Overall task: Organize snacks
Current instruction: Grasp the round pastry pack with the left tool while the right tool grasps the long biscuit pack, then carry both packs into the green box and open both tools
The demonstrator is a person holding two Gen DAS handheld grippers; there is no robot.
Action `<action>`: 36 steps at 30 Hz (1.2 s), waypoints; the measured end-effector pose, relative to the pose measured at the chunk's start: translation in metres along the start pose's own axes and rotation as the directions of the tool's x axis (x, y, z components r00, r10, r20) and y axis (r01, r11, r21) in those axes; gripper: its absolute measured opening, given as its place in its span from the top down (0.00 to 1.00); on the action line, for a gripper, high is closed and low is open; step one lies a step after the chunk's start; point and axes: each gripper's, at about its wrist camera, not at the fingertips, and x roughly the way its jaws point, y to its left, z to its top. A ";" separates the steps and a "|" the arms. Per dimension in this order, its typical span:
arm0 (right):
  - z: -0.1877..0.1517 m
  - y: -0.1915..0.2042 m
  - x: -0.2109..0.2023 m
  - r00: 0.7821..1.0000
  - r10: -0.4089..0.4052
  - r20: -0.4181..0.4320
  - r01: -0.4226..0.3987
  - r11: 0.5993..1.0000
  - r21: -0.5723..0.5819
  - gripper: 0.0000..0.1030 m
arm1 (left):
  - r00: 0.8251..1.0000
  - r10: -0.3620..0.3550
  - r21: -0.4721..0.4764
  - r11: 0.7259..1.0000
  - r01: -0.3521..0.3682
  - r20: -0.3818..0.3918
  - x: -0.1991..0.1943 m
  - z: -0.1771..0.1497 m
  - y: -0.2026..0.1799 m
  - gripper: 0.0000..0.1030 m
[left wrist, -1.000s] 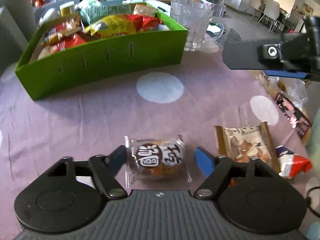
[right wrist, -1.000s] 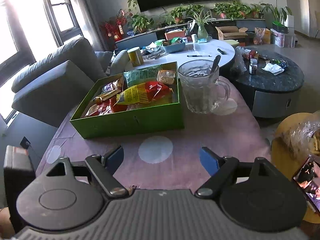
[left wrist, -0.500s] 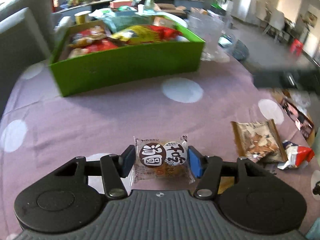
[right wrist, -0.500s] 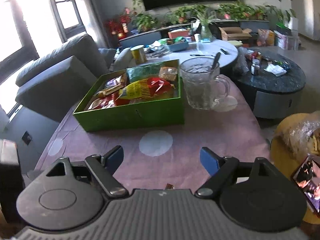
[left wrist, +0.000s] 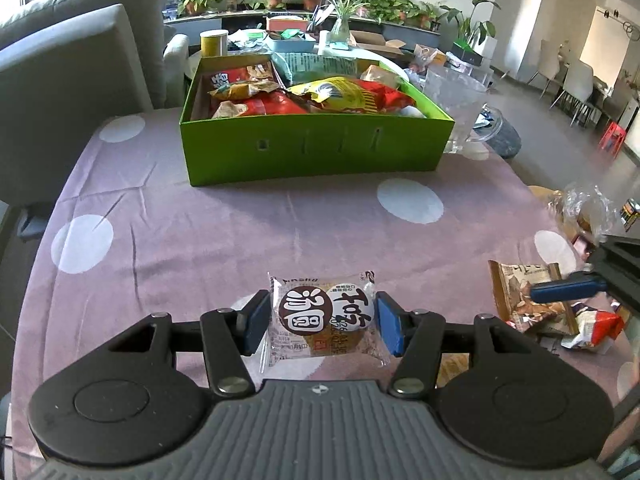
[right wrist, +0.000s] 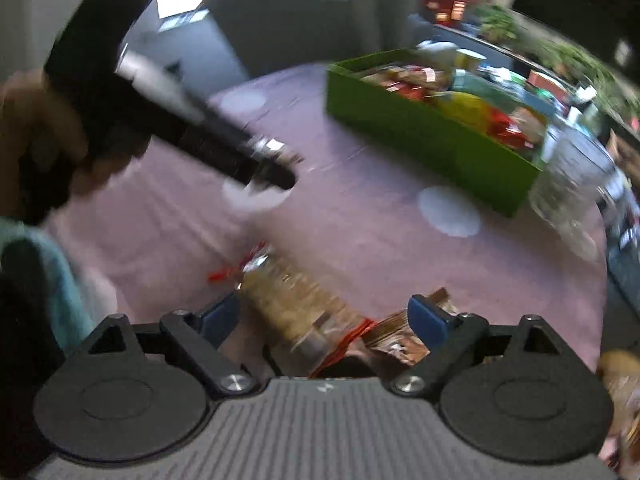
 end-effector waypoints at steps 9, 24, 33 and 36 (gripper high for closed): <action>0.018 -0.020 0.042 0.991 -0.101 -0.083 0.113 0.980 0.161 0.13 | 1.000 0.009 -0.022 1.000 -0.008 0.011 -0.006 -0.002 0.004 0.48; 0.020 -0.034 0.045 0.993 -0.094 -0.067 0.111 0.939 0.327 0.24 | 1.000 0.017 -0.045 0.999 -0.017 0.000 -0.002 -0.004 0.009 0.48; 0.029 -0.048 0.027 0.992 -0.122 0.015 0.104 0.896 0.432 0.25 | 1.000 0.020 -0.052 0.998 -0.019 0.019 -0.006 -0.001 0.012 0.48; 0.035 -0.053 0.021 0.989 -0.144 0.045 0.108 0.884 0.455 0.25 | 1.000 0.019 -0.049 0.999 -0.018 0.024 -0.008 0.002 0.011 0.48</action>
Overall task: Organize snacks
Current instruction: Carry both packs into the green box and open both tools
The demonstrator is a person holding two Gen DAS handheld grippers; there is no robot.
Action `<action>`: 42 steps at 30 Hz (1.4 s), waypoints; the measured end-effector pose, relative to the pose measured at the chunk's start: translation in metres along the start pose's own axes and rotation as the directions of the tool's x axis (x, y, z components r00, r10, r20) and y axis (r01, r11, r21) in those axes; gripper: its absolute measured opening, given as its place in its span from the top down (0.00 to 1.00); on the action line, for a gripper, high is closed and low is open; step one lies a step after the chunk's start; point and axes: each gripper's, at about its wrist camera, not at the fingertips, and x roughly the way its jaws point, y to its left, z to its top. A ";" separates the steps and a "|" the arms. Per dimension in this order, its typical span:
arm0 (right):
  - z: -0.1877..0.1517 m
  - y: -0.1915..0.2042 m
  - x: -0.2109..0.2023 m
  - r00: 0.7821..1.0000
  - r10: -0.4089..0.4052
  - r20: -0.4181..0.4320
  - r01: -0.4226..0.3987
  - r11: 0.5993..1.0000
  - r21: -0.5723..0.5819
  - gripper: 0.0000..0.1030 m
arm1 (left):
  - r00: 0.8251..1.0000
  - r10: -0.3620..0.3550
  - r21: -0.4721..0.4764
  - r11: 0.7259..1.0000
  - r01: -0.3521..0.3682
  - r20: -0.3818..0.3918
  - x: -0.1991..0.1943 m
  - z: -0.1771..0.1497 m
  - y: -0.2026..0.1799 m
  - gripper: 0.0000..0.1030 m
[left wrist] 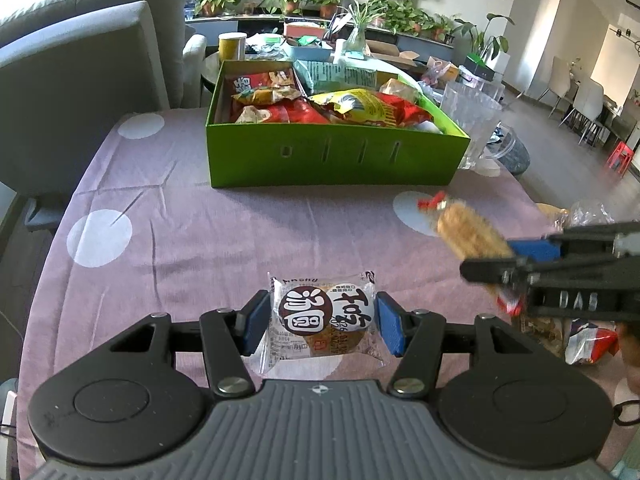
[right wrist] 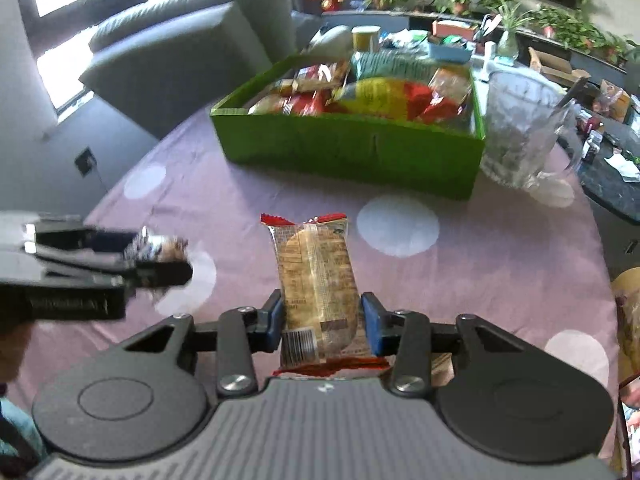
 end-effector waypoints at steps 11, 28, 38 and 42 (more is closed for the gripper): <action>0.042 -0.015 -0.009 0.992 -0.042 0.119 0.031 0.995 0.098 0.25 | 0.999 0.000 0.021 1.000 -0.001 0.047 -0.008 0.017 -0.004 0.48; 0.095 -0.049 0.011 0.962 -0.155 0.223 0.093 0.960 0.265 0.25 | 0.998 -0.022 0.060 0.998 0.018 0.064 0.001 0.038 -0.010 0.48; 0.115 -0.068 0.048 0.960 -0.183 0.211 0.110 0.942 0.316 0.25 | 0.999 -0.014 0.066 0.998 0.011 0.052 0.015 0.048 -0.006 0.48; 0.115 -0.070 0.060 0.963 -0.188 0.194 0.119 0.940 0.318 0.25 | 0.999 -0.011 0.071 0.997 0.008 0.041 0.021 0.051 -0.004 0.48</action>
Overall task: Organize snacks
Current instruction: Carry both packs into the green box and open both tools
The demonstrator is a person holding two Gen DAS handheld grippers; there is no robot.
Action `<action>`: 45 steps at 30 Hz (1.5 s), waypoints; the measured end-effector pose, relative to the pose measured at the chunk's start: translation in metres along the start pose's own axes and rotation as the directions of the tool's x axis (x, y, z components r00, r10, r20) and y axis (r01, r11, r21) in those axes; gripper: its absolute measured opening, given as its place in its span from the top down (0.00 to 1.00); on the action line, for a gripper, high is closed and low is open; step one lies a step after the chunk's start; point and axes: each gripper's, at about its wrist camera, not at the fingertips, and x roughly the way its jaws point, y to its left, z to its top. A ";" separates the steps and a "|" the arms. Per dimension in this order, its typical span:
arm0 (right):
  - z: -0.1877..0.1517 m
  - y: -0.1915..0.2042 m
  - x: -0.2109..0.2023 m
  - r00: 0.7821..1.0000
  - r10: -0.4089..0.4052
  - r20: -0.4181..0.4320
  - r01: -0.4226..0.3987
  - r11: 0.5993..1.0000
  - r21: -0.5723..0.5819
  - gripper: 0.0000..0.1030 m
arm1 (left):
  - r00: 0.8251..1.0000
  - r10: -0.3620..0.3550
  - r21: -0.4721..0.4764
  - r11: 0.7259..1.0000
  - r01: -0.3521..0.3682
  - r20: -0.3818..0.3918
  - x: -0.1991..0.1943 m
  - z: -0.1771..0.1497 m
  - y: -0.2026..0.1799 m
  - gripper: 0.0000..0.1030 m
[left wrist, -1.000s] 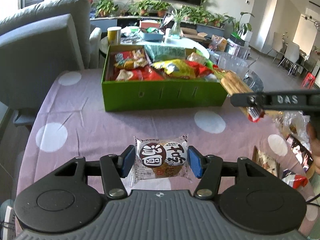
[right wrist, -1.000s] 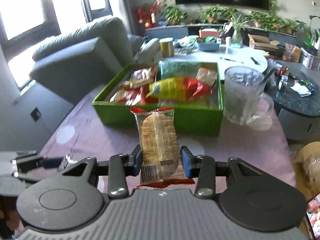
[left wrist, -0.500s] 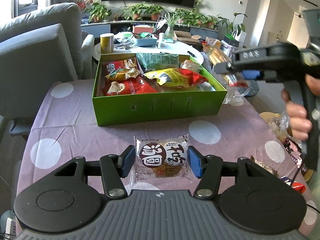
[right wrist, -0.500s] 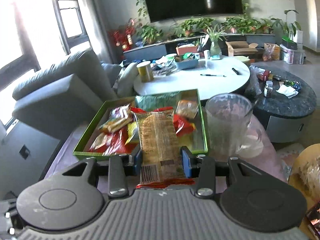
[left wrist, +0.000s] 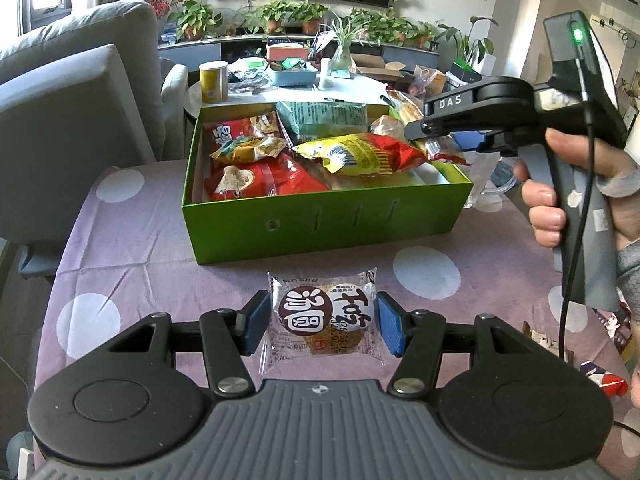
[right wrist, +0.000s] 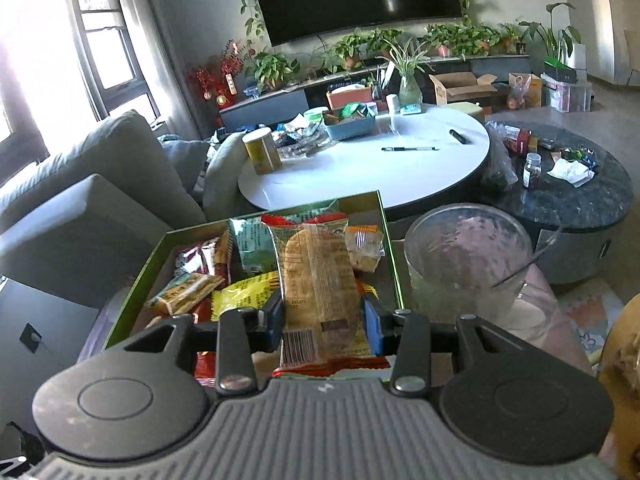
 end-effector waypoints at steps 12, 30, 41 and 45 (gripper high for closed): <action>-0.004 -0.011 -0.003 1.000 -0.015 -0.001 0.016 0.999 0.049 0.23 | 1.000 0.002 0.001 1.000 -0.002 -0.008 0.007 0.007 0.000 0.48; 0.005 -0.026 -0.036 0.998 0.007 0.067 -0.013 0.996 0.090 0.23 | 0.996 -0.052 0.109 0.993 0.044 0.067 0.058 0.093 -0.037 0.48; 0.006 -0.035 -0.037 0.996 0.008 0.087 -0.017 0.995 0.100 0.23 | 0.992 -0.027 0.044 0.999 0.021 0.126 0.100 0.098 -0.036 0.38; 0.003 -0.035 -0.040 0.996 0.011 0.083 -0.020 0.995 0.100 0.23 | 0.990 -0.014 0.025 1.000 0.010 0.138 0.086 0.094 -0.028 0.38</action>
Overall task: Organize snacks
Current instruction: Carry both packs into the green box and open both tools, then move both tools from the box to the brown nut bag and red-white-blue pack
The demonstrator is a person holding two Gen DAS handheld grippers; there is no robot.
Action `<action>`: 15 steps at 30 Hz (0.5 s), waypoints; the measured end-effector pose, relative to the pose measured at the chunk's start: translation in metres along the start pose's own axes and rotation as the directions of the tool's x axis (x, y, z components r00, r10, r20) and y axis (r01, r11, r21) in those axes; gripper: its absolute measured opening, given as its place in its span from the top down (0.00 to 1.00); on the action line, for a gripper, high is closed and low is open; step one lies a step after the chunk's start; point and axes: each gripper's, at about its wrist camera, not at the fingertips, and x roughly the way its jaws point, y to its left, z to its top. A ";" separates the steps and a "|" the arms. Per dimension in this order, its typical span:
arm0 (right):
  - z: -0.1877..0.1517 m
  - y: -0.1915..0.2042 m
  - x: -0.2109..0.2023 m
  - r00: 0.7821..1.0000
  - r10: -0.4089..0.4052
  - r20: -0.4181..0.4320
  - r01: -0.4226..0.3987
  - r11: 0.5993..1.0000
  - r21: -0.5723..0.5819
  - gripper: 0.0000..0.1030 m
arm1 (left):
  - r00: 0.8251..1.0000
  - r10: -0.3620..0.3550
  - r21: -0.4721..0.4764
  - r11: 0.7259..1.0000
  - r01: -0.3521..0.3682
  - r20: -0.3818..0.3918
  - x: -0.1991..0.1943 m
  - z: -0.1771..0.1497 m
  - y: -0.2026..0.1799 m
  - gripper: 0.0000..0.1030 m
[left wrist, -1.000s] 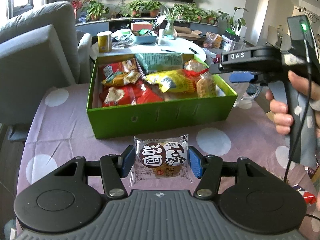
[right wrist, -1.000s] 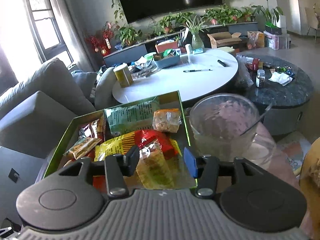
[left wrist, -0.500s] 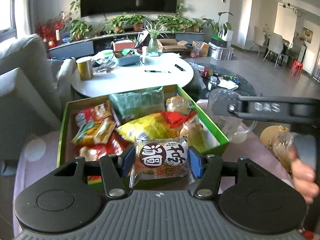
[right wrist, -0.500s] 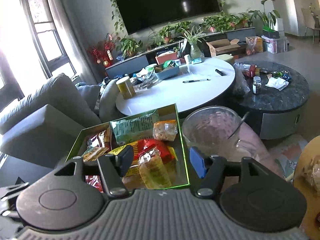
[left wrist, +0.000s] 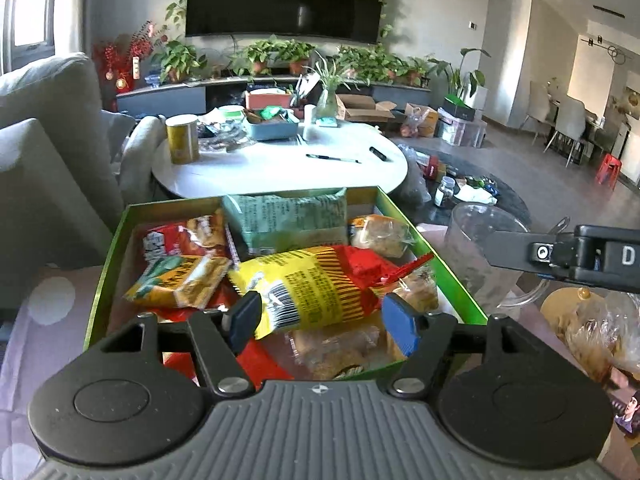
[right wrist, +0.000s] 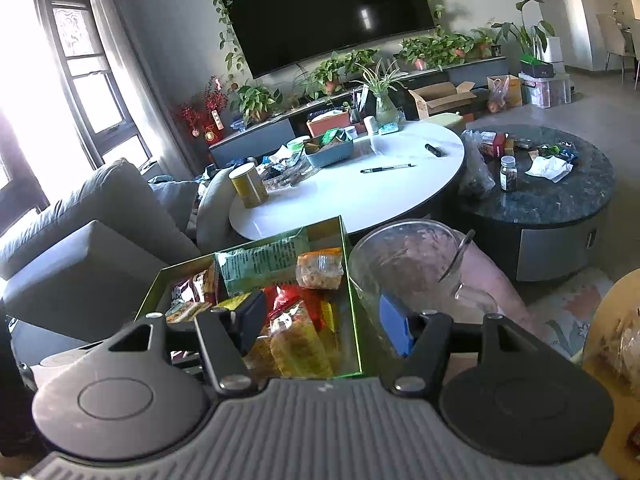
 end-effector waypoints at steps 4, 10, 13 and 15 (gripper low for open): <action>-0.001 0.002 -0.006 1.000 0.009 -0.001 -0.009 1.000 0.001 0.23 | 1.000 -0.001 0.001 1.000 0.001 0.016 -0.020 -0.005 0.001 0.37; -0.005 0.006 -0.019 1.000 0.015 -0.006 -0.015 1.000 -0.018 0.23 | 1.000 0.002 -0.002 1.000 -0.002 0.002 -0.041 -0.014 -0.003 0.37; -0.007 0.008 -0.026 1.000 0.020 -0.013 -0.020 0.999 -0.029 0.23 | 1.000 0.001 -0.005 1.000 -0.001 0.000 -0.052 -0.018 -0.005 0.37; -0.009 0.009 -0.031 1.000 0.022 -0.016 -0.023 0.999 -0.041 0.23 | 1.000 0.000 -0.003 1.000 0.000 0.002 -0.059 -0.021 -0.007 0.37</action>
